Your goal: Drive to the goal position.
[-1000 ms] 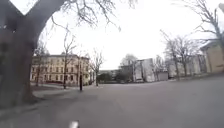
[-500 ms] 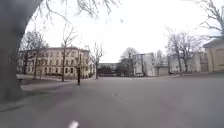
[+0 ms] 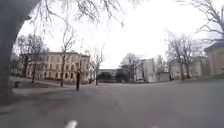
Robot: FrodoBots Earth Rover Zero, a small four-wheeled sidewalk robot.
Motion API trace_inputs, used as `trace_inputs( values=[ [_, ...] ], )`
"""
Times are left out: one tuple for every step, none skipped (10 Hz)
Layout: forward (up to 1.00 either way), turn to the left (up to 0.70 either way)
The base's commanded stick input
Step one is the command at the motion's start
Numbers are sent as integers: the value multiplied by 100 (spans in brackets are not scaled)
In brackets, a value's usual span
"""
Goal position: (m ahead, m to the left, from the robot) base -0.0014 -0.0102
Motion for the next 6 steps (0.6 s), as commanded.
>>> trace_inputs(
  values=[
    [100,0],
    [100,0],
    [100,0],
    [100,0],
    [100,0],
    [100,0]
  ],
)
